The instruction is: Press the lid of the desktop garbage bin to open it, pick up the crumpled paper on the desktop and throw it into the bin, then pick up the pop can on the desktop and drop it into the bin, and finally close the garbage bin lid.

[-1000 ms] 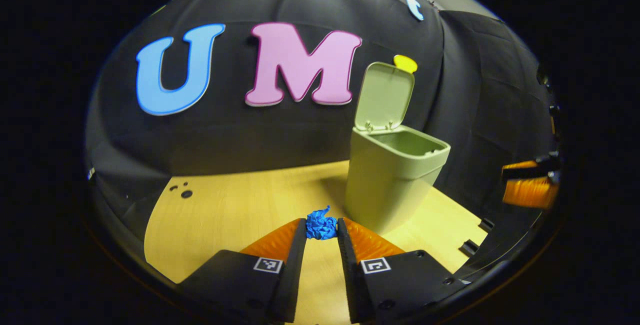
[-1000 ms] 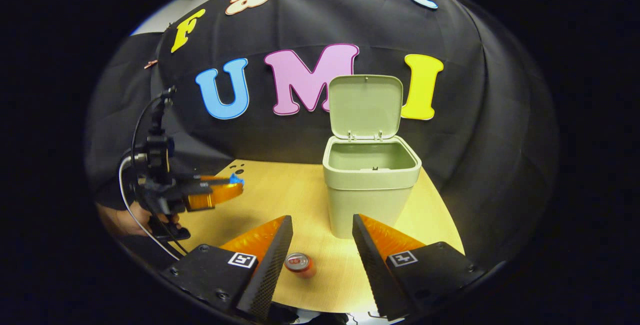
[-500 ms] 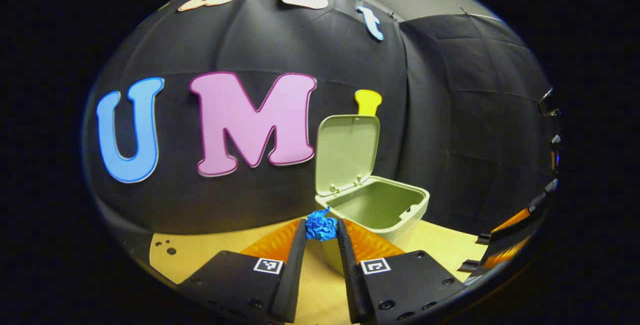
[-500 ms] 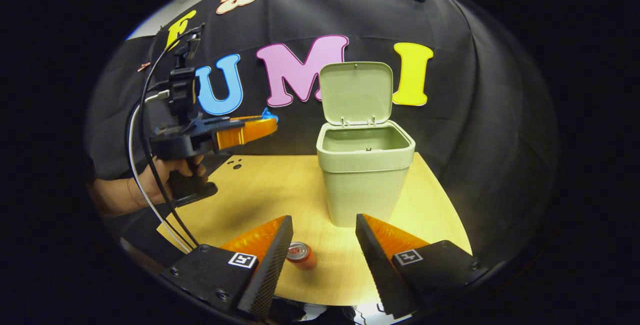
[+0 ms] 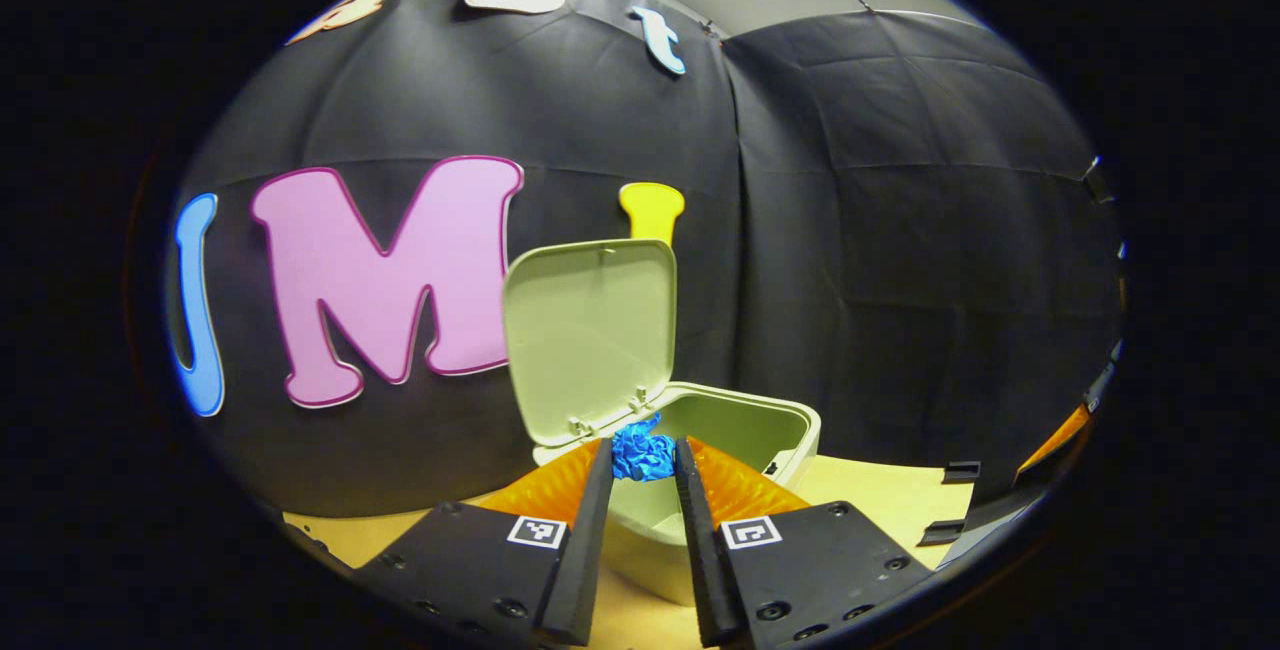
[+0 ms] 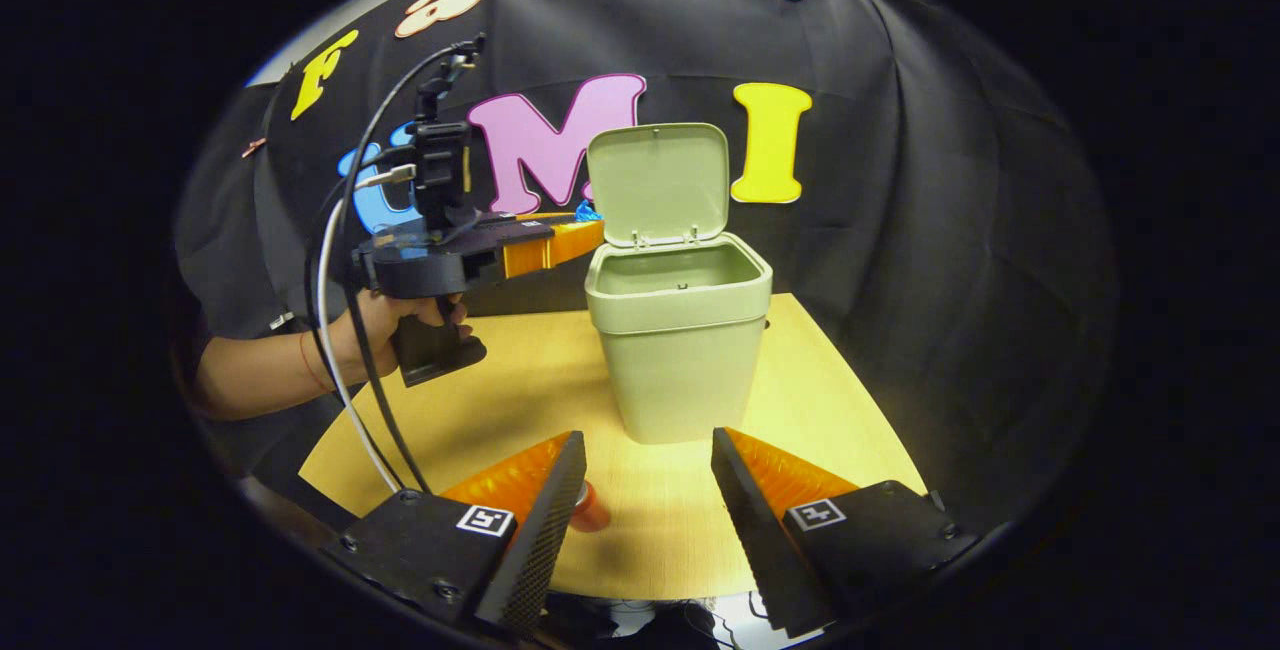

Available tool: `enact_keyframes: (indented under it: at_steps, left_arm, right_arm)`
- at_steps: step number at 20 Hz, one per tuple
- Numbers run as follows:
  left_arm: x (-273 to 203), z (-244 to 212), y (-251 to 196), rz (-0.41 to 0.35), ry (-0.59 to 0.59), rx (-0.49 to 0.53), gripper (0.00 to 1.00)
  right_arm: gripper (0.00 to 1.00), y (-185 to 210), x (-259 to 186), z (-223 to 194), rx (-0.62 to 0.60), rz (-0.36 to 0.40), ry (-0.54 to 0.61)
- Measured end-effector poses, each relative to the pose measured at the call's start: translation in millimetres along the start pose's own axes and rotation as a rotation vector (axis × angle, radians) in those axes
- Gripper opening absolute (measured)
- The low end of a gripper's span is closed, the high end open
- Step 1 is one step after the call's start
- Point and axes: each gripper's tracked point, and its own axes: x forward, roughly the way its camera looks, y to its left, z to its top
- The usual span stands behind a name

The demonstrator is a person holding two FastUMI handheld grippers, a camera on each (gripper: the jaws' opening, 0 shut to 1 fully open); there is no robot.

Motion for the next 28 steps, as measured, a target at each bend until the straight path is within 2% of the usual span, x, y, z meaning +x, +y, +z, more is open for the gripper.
enact_keyframes:
  at_steps: [6, 12, 13, 17, 19, 28]
  left_arm:
    - [33, -26, -17, -0.035, 0.066, 0.013, 0.42]
    - [42, -40, -21, -0.04, 0.087, -0.006, 0.53]
    - [41, -39, -20, -0.037, 0.088, -0.008, 0.58]
    - [38, -39, -13, -0.018, 0.088, -0.003, 0.72]
    - [33, -39, -10, -0.006, 0.091, -0.007, 0.75]
    - [-21, -49, 20, 0.097, 0.097, -0.09, 0.8]
  right_arm:
    - [0.84, -14, -11, -1, 0.013, -0.064, 0.007]
    - [0.84, -16, -16, -4, 0.019, -0.086, 0.012]
    - [0.84, -14, -15, -5, 0.016, -0.084, 0.013]
    - [0.84, -8, -12, -6, 0.01, -0.065, 0.02]
    - [0.84, -6, -11, -5, -0.001, -0.057, 0.02]
    - [0.84, 20, 4, -12, -0.038, 0.048, 0.052]
